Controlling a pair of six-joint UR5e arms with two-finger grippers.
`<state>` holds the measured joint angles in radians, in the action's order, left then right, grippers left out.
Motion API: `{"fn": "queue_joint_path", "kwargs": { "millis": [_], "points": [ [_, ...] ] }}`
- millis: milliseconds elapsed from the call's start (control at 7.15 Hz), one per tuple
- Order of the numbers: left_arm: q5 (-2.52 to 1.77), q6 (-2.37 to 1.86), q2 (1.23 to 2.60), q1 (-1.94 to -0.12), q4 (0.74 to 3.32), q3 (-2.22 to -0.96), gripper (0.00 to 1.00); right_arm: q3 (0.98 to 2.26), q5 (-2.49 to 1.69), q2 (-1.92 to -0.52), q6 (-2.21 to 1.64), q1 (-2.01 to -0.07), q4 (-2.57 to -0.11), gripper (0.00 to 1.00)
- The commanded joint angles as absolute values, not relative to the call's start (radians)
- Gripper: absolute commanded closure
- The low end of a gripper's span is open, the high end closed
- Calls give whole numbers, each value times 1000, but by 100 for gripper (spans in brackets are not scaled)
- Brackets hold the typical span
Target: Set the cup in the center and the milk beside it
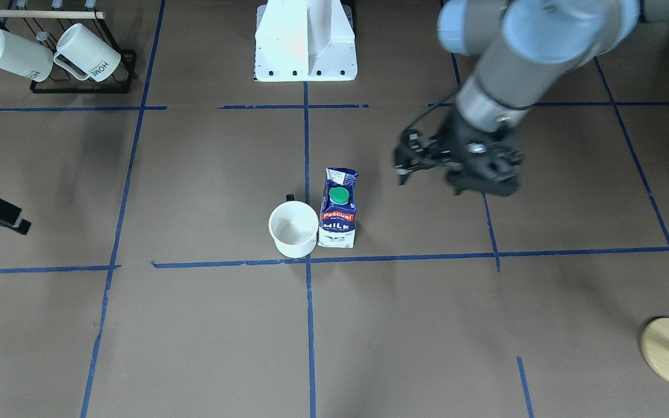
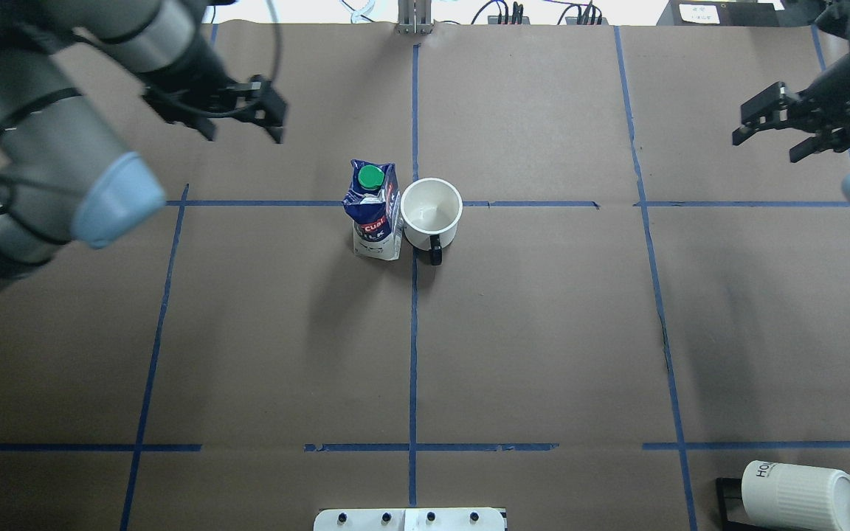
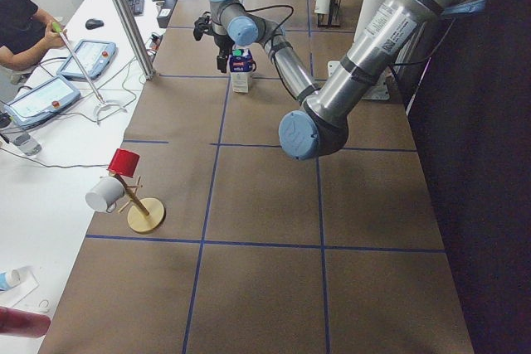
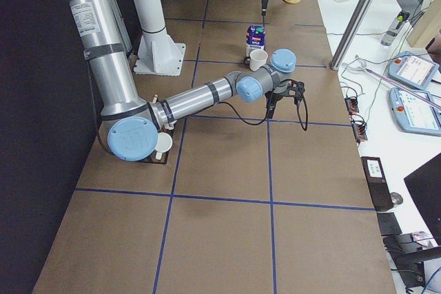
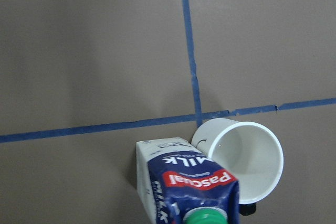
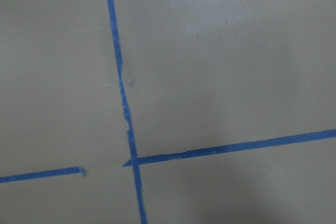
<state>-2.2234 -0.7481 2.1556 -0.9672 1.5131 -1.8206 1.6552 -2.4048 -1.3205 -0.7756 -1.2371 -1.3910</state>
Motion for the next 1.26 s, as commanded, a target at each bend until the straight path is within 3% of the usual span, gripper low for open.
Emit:
{"fn": "queue_joint_path", "kwargs": {
  "millis": [0,140,559,1118],
  "points": [
    [-2285,-352,1883,-1162,1514,-1899,0,1612,-2413,-1385,-541,-1380,-1399,0],
    [-2321,-87,1797,-1283,1513,-1849,0,1571,-2413,-1391,-396,-1453,-1431,0],
    [-2370,433,1784,-1581,1523,-1477,0,1485,-2404,-1391,184,-1642,-1687,0],
    [-2367,319,1793,-1628,1470,-1469,0,1477,-2402,-1417,255,-1663,-1695,0]
  ]
}}
